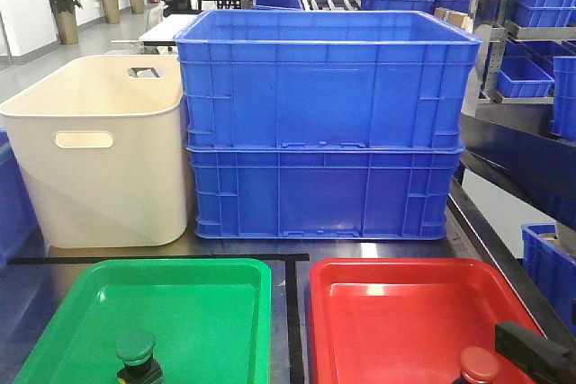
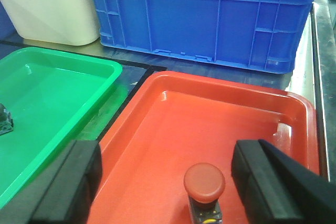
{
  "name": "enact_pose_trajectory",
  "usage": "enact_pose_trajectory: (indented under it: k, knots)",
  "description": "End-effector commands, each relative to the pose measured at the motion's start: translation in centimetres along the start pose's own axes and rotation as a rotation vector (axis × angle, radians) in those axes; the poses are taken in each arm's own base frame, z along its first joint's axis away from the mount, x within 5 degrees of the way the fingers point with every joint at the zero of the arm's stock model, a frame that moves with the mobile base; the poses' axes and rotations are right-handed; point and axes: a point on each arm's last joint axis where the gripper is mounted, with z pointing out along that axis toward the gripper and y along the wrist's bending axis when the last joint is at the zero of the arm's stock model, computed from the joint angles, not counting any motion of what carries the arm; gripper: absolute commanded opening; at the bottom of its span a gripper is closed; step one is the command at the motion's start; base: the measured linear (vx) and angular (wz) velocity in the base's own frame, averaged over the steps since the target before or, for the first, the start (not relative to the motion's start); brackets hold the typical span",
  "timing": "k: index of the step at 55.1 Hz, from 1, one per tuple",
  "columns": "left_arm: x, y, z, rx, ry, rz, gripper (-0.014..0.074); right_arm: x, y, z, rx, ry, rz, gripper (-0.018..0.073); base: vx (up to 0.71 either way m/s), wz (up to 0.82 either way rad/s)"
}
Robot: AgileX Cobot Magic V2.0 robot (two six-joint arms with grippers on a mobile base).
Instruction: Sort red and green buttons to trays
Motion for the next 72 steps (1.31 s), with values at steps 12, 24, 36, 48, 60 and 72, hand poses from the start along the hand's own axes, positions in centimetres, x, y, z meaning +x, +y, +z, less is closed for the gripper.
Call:
enact_pose_trajectory:
  k: [12, 24, 36, 48, 60, 72]
  knots:
    - [0.0, -0.1, -0.1, 0.012, -0.095, -0.06, -0.0007, -1.7, -0.1, -0.5, 0.019, -0.106, -0.014, 0.0574, 0.0, 0.0]
    - [0.0, -0.1, -0.1, 0.012, -0.095, -0.06, -0.0007, -1.7, -0.1, -0.5, 0.018, -0.105, -0.014, 0.0574, 0.0, 0.0]
    - [0.0, -0.1, -0.1, 0.012, -0.095, -0.06, -0.0007, -1.7, -0.1, -0.5, 0.018, -0.105, -0.014, 0.0574, 0.0, 0.0]
    - [0.0, -0.1, -0.1, 0.012, -0.095, -0.06, -0.0007, -1.7, -0.1, -0.5, 0.018, -0.105, -0.014, 0.0574, 0.0, 0.0]
    - [0.0, -0.1, -0.1, 0.012, -0.095, -0.059, -0.0007, -1.3, 0.0, -2.3, 0.038, -0.166, -0.05, 0.0559, 0.0, 0.0]
    - [0.0, -0.1, -0.1, 0.012, -0.095, -0.059, -0.0007, 2.6, -0.3, -5.0, 0.109, -0.375, -0.056, 0.0413, 0.0, 0.0]
